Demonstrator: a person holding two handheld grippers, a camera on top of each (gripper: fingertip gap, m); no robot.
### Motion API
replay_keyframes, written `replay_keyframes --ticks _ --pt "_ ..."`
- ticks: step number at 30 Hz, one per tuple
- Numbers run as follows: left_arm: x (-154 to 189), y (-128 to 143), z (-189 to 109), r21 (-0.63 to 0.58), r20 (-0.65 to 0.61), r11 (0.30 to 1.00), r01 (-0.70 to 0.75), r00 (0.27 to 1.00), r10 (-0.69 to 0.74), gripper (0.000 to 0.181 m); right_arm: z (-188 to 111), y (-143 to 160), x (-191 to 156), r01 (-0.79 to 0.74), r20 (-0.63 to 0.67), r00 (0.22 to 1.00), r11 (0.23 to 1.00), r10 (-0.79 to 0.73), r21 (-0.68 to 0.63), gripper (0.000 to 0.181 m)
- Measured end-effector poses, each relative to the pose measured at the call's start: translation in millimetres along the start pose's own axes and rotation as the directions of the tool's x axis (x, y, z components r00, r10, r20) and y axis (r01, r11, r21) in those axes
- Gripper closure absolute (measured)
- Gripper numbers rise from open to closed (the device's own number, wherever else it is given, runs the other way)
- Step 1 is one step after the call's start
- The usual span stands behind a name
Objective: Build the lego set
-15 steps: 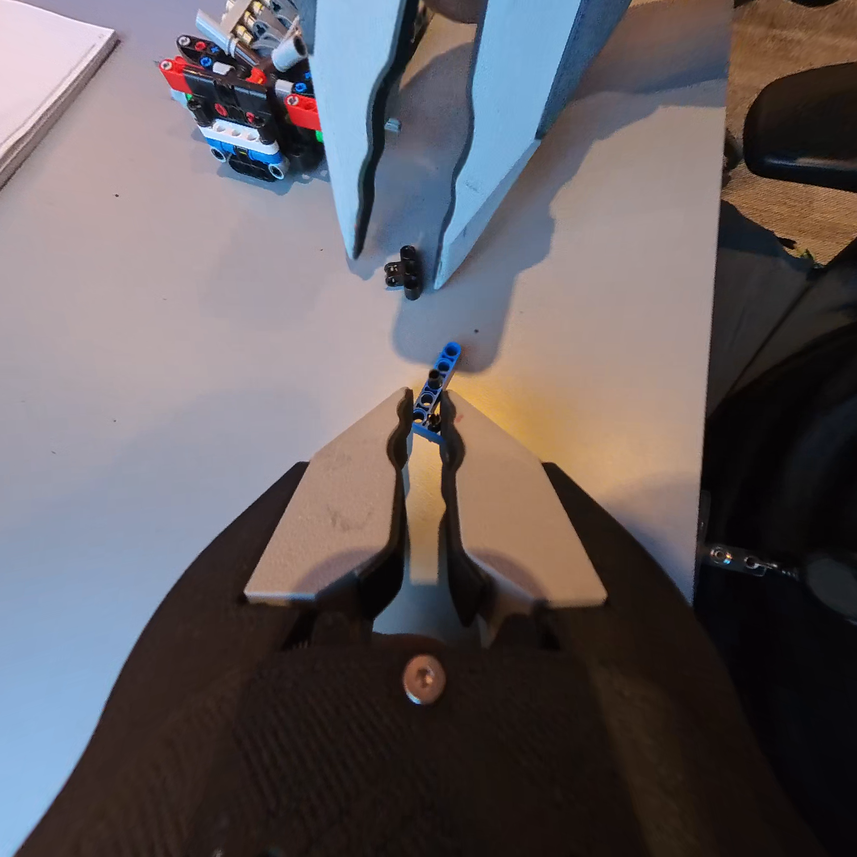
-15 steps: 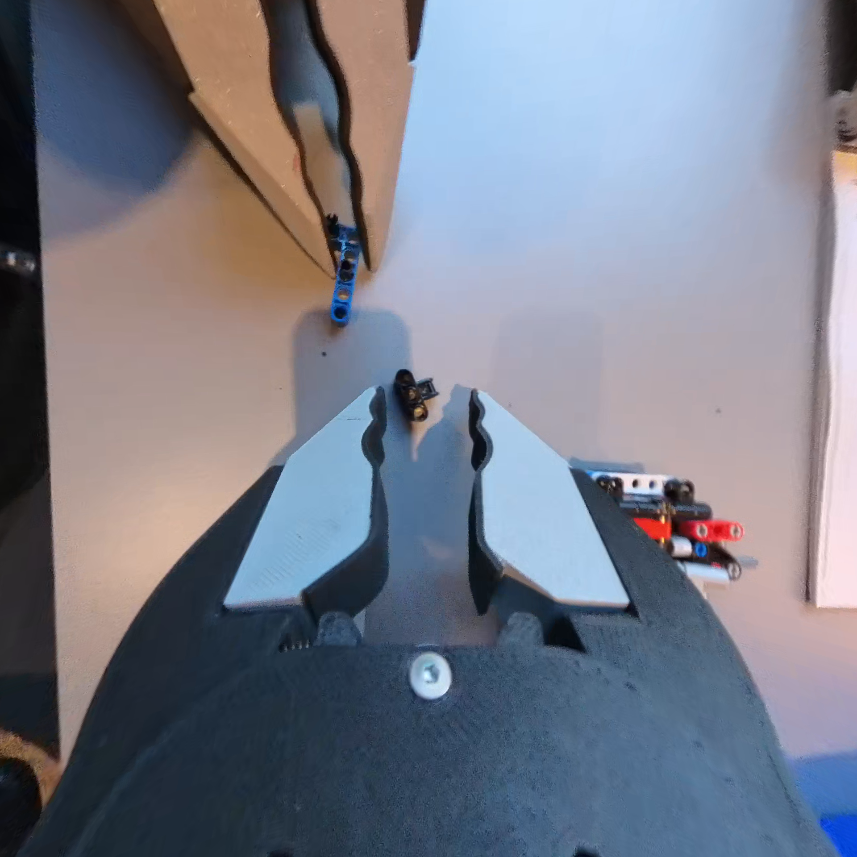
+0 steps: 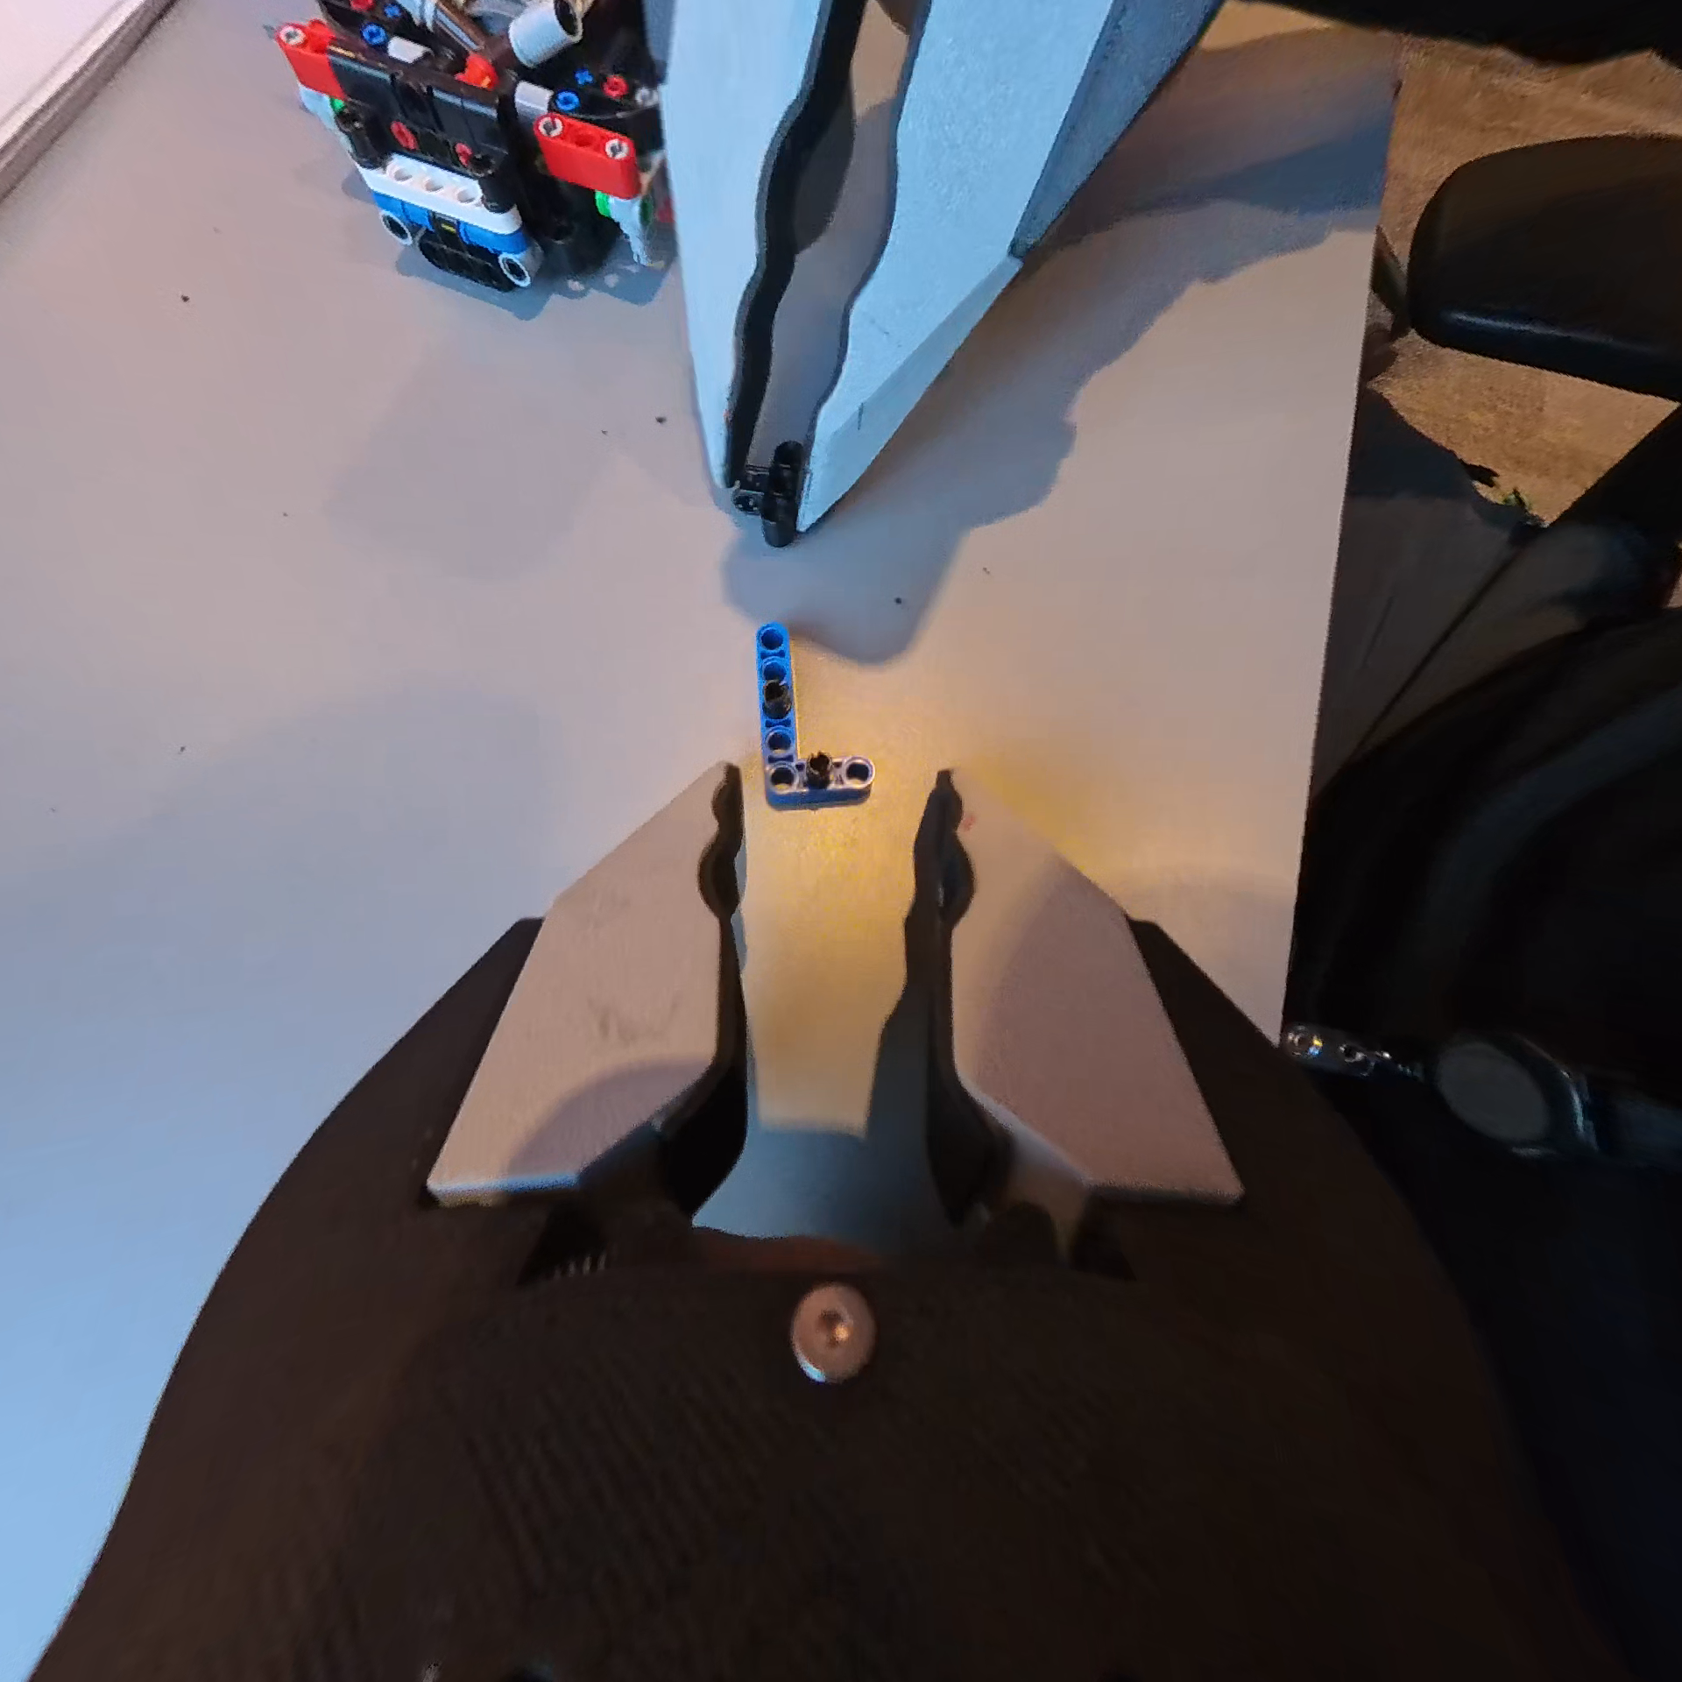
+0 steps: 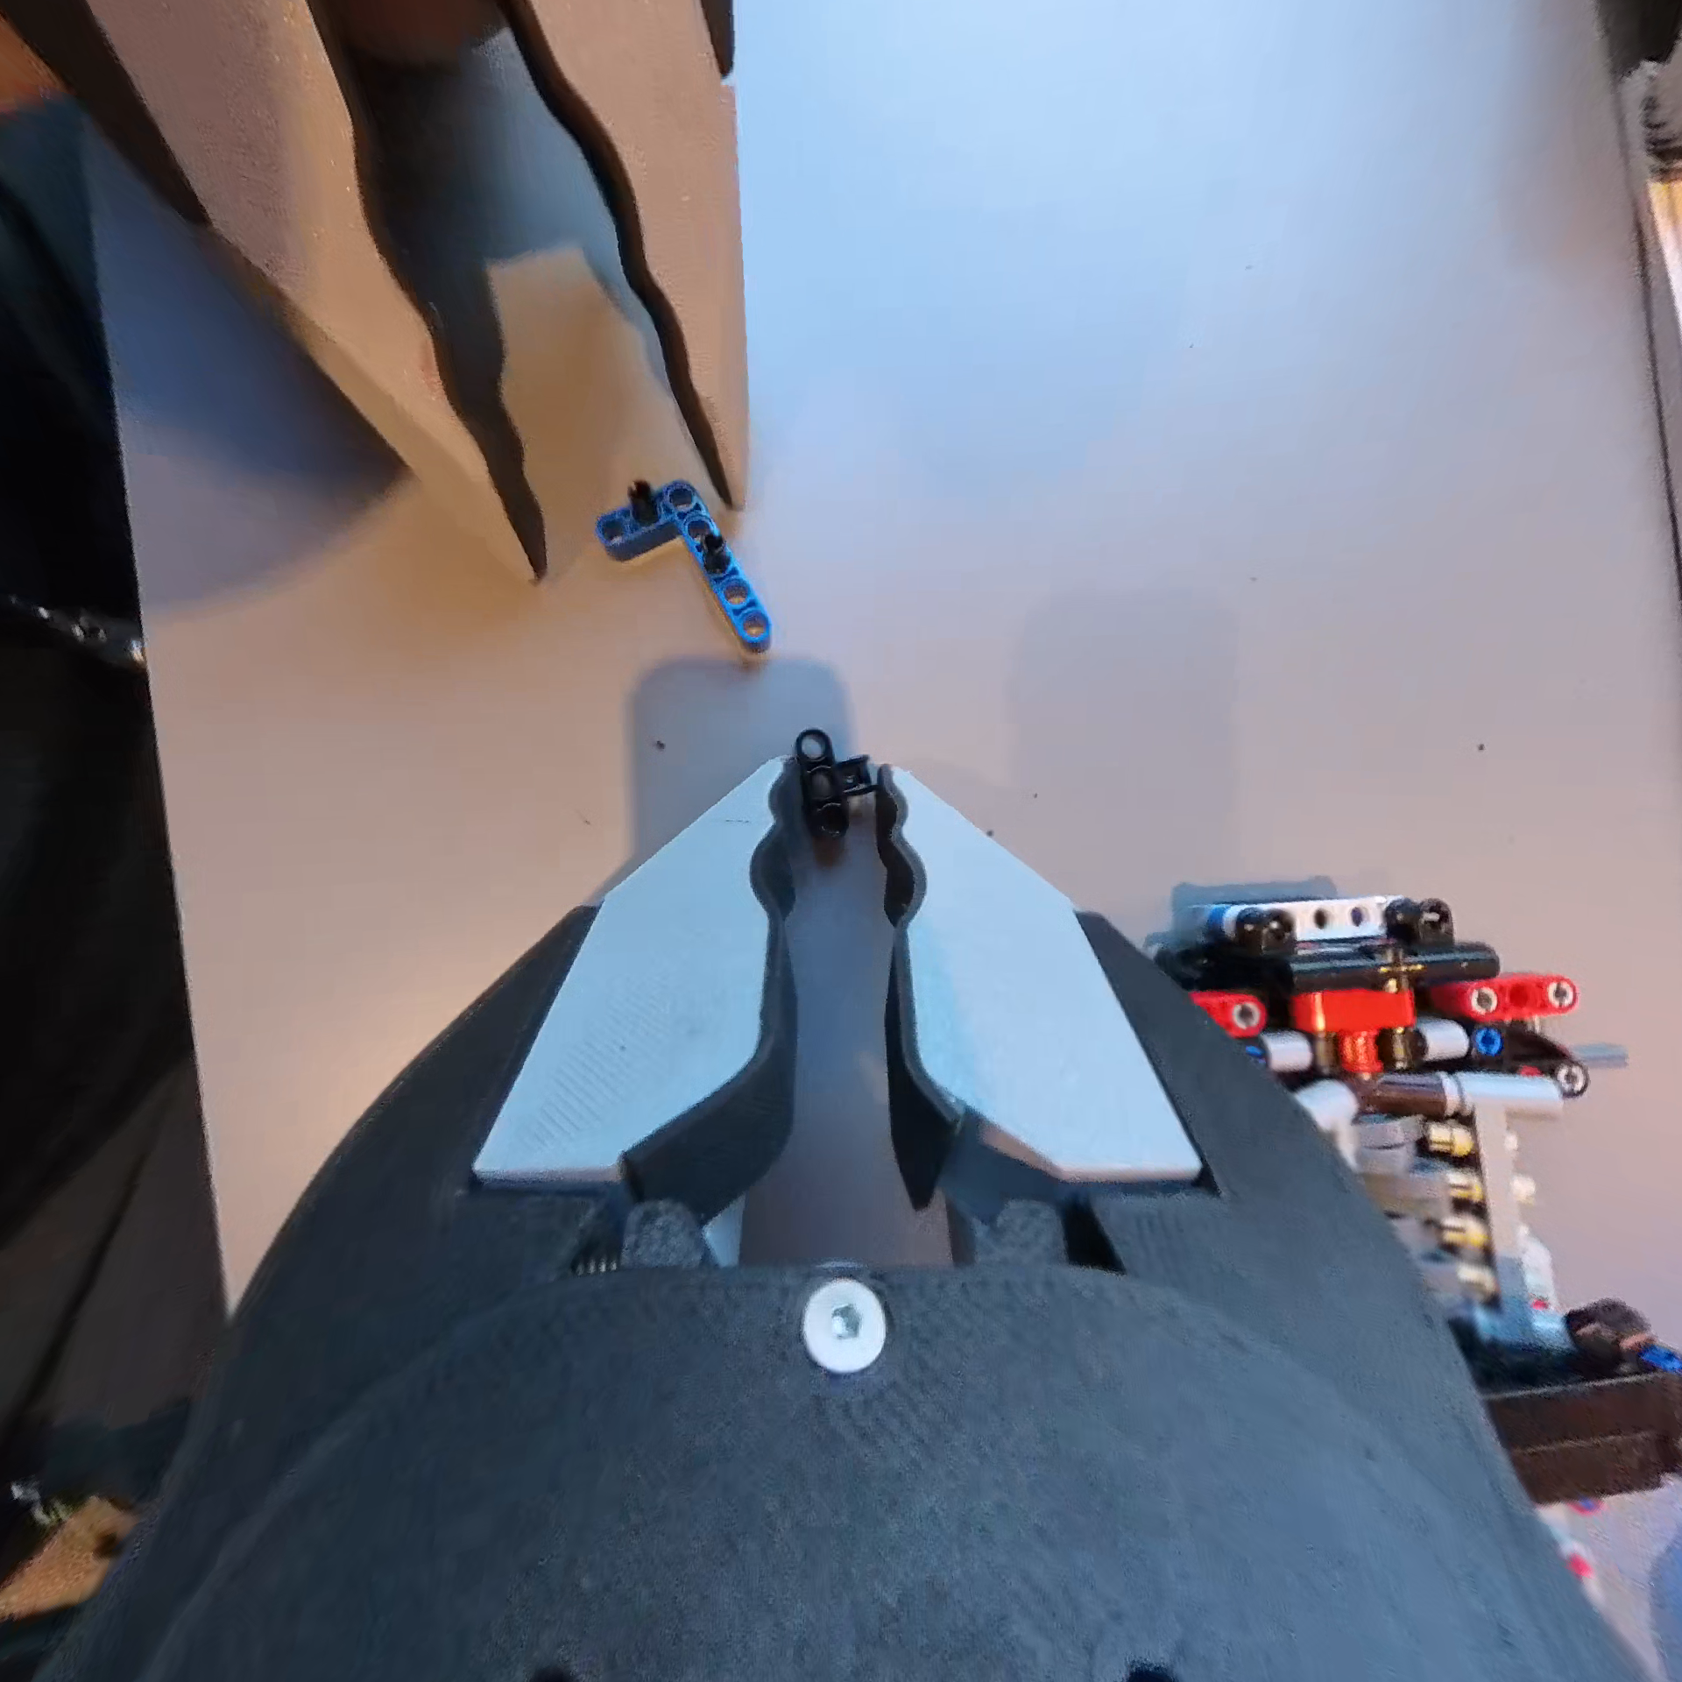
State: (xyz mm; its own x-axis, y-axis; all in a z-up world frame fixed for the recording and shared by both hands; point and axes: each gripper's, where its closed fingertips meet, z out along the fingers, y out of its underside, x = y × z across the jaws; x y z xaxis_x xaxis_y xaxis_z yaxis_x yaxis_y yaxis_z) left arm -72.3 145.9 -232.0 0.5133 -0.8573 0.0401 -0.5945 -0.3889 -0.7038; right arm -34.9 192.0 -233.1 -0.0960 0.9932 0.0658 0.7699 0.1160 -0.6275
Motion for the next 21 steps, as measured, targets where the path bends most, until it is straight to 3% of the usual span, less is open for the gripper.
replay_keyframes --ticks 3,7,11,13,21 --pt "-4.6 -1.1 -3.0 0.017 0.012 1.000 0.010 1.000 -0.010 0.143 -2.5 -7.3 -6.9 -0.013 -0.012 1.000 0.999 0.013 0.040 0.169" --pt "-4.8 0.0 -0.1 0.021 -0.024 1.000 0.012 1.000 -0.011 0.157 -4.4 -26.1 -12.6 0.053 0.023 0.998 0.996 -0.055 0.071 0.169" --pt "-3.3 -4.0 5.0 0.019 -0.030 1.000 0.012 0.999 -0.012 0.149 4.7 -36.1 -17.4 0.121 0.053 0.991 0.993 -0.121 0.007 0.169" --pt "-2.9 -4.6 6.8 0.021 -0.023 1.000 -0.013 1.000 0.013 0.159 8.4 -37.9 -15.8 0.148 0.030 0.989 0.989 -0.147 -0.021 0.169" --pt "-3.7 -4.9 7.3 0.023 -0.007 1.000 -0.021 1.000 0.021 0.160 11.2 -38.6 -20.5 0.149 0.032 0.989 0.986 -0.148 -0.068 0.169"
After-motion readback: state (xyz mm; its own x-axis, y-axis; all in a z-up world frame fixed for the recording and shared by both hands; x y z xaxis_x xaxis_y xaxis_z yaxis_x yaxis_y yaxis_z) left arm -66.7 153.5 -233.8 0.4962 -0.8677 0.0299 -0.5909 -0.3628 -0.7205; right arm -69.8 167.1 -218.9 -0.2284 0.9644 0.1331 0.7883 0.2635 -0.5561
